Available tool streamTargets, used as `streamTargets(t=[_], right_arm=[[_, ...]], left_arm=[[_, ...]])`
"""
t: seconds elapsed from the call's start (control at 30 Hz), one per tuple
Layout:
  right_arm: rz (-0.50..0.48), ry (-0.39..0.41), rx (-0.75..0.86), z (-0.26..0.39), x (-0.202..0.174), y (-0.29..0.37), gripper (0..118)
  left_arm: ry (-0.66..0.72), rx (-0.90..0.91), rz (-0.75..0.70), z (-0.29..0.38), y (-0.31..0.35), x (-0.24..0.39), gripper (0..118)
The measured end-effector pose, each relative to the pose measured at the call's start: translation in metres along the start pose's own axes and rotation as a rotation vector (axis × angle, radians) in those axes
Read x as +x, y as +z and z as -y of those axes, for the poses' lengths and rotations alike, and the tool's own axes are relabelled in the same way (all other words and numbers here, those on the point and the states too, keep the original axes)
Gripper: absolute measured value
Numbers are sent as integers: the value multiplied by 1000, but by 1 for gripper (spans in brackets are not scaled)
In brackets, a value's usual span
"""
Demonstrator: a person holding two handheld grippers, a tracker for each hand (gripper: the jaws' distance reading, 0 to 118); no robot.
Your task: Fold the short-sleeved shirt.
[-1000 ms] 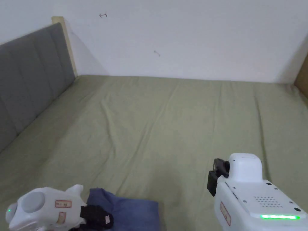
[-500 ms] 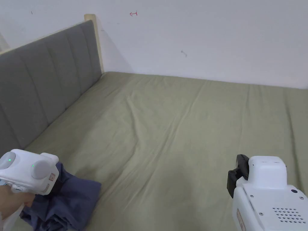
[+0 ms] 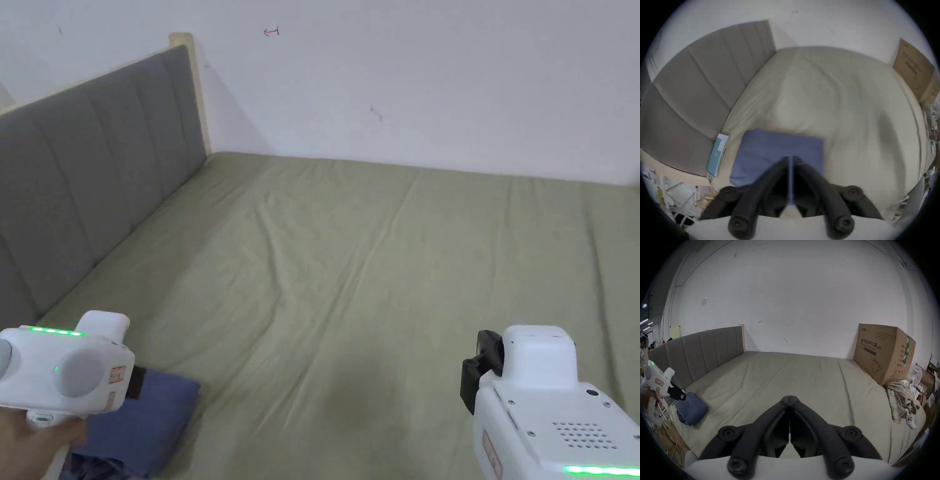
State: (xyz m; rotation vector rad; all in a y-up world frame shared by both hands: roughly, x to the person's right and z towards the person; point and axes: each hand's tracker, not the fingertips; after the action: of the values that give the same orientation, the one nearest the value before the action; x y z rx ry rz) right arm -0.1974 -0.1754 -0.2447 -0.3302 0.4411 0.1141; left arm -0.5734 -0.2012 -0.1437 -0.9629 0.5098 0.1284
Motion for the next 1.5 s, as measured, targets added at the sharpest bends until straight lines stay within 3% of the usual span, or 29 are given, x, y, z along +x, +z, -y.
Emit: streamTargets(t=[0.3,0.43,0.9,0.97,1.0,1.03,1.07,1.1,1.2,1.27,1.3,1.37,1.5], right_arm=[[21,-71,-19,-7,37,26,1],[54,-41,20,-23,50,42,1],[114,-58,210,-86,76,103,1],[128,-50,233,-89,75,110,1],[136,-38,245,-90,74,113,2],[146,-27,255,-92,73,115,6],[154,-21,265,-92,73,117,13],[155,-19,272,-92,72,119,22],[152,-32,283,-92,73,122,34],[152,-36,282,-91,73,119,72],[147,-33,278,-90,73,117,80],[164,-32,274,-87,72,116,80],[148,-42,268,-83,74,114,80]], left_arm=[[-70,292,119,1,100,97,0],[-63,461,126,3,148,135,0],[-27,821,106,2,246,193,5],[-23,826,122,4,252,195,24],[-14,837,127,6,253,196,43],[-5,841,129,7,253,196,73],[3,837,125,7,253,196,89],[9,833,126,7,253,197,95],[14,840,144,12,255,196,94],[-5,825,132,11,254,201,95],[-20,826,106,11,253,203,95],[-36,836,76,14,248,208,98],[-39,826,184,15,244,205,101]])
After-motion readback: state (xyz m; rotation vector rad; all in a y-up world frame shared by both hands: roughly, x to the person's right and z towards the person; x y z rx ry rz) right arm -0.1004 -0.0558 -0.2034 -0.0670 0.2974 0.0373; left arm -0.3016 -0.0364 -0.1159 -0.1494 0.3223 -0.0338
